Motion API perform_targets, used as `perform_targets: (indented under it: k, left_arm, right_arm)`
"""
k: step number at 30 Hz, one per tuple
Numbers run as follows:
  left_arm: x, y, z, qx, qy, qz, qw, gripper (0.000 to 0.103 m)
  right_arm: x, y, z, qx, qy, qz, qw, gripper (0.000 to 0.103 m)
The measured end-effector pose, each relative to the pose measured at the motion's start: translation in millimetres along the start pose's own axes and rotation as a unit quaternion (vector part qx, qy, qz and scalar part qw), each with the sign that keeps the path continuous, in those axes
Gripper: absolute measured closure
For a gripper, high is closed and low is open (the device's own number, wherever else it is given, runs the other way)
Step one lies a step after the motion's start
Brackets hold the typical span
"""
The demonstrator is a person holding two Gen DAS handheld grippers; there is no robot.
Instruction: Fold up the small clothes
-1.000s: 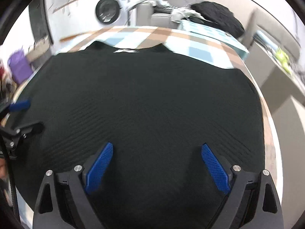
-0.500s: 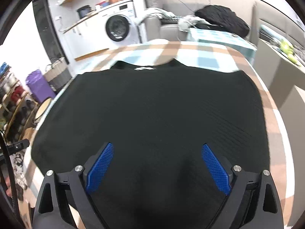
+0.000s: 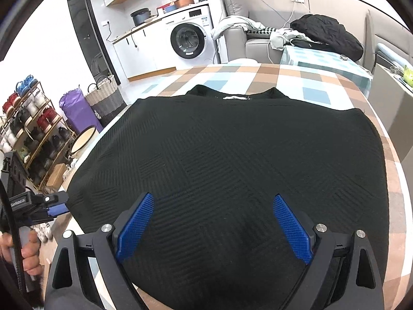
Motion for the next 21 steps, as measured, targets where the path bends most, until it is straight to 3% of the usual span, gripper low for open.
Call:
perform_targets:
  k: [4, 8, 11, 16, 21]
  left_arm:
    - [18, 20, -14, 0.026, -0.006, -0.028, 0.9992, 0.053]
    - [34, 33, -27, 0.072, 0.017, -0.061, 0.9954, 0.091]
    - [38, 27, -31, 0.085, 0.023, -0.090, 0.9920, 0.095]
    - [40, 14, -33, 0.087, 0.045, -0.106, 0.9895, 0.096]
    - [48, -5, -73, 0.089, 0.119, -0.150, 0.9774, 0.096]
  right_arm:
    - [2, 6, 1, -0.003, -0.007, 0.000, 1.000, 0.008]
    - [1, 16, 3, -0.008, -0.009, 0.012, 1.000, 0.008]
    - [-1, 22, 1, -0.011, -0.009, 0.021, 1.000, 0.008]
    - [-6, 27, -8, -0.023, 0.003, 0.034, 0.999, 0.008]
    - [-9, 15, -20, -0.039, 0.025, 0.024, 0.999, 0.008]
Point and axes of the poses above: each gripper's, at about its wrist camera, not at the fingertips, and y roughly the way its jaws point, z to its left, x to its top, the point moved 4 cm from there along y, roughly the way its jaws point, and after that the axes turned 12 degrees about x, right-handed, at the moved point
